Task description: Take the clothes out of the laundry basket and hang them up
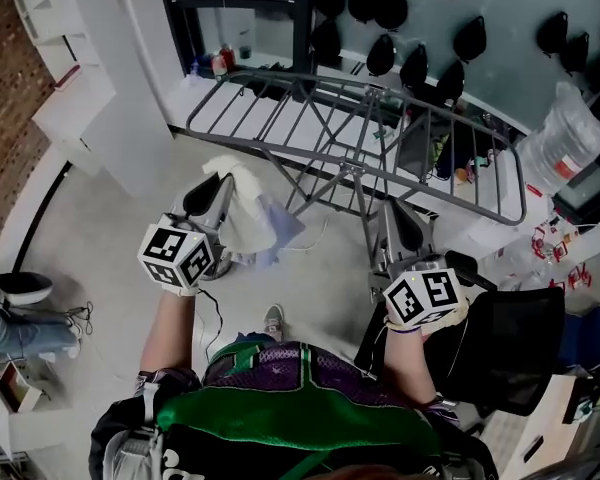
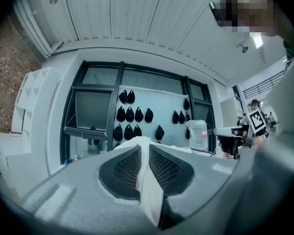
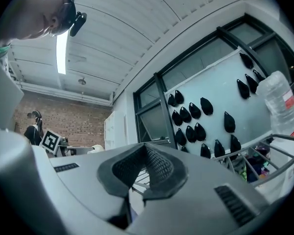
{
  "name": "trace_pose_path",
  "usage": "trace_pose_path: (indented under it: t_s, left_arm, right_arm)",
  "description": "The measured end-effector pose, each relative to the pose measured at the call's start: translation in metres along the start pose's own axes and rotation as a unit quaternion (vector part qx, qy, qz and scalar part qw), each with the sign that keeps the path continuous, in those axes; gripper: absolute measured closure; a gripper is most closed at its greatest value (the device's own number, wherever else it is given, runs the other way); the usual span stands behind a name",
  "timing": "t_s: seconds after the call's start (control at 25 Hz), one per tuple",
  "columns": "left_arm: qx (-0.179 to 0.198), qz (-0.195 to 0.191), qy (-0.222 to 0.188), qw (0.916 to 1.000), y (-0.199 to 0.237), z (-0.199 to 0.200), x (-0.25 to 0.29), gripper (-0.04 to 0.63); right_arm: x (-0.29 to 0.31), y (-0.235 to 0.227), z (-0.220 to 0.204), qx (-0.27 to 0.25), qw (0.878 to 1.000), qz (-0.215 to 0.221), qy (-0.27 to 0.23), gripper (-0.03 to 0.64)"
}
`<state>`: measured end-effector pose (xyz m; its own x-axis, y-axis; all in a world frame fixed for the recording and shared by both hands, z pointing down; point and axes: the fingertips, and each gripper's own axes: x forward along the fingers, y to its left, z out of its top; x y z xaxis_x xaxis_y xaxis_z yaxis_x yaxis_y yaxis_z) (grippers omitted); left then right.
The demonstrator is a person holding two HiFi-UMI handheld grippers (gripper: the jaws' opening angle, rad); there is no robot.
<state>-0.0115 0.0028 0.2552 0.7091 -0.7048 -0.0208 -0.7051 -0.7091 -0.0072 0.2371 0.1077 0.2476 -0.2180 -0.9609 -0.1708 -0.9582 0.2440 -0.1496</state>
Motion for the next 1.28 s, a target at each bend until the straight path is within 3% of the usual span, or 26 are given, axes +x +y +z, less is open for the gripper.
trace_pose_path:
  t_s: [0.36,0.68,1.0,1.28]
  left_arm:
    - [0.006,-0.046,-0.021,0.9987,0.065,0.033,0.079,0.538]
    - [-0.007,-0.075,-0.02,0.9969,0.119,0.03,0.14,0.538]
    - [-0.019,-0.085,-0.021,0.996,0.144,0.02,0.18,0.538]
    - [-0.006,-0.087,-0.047,0.9951,0.149,0.048,0.219,0.538]
  right_arm:
    - [0.093,-0.003,0.016,-0.025,0.999,-0.019,-0.019,0.616]
    - [0.153,-0.001,0.011,-0.041,0.998,-0.043,-0.014,0.616]
    - [0.191,-0.015,-0.004,-0.048,0.998,-0.044,-0.002,0.615]
    - [0.227,-0.04,-0.004,-0.043,0.999,-0.022,-0.015,0.616]
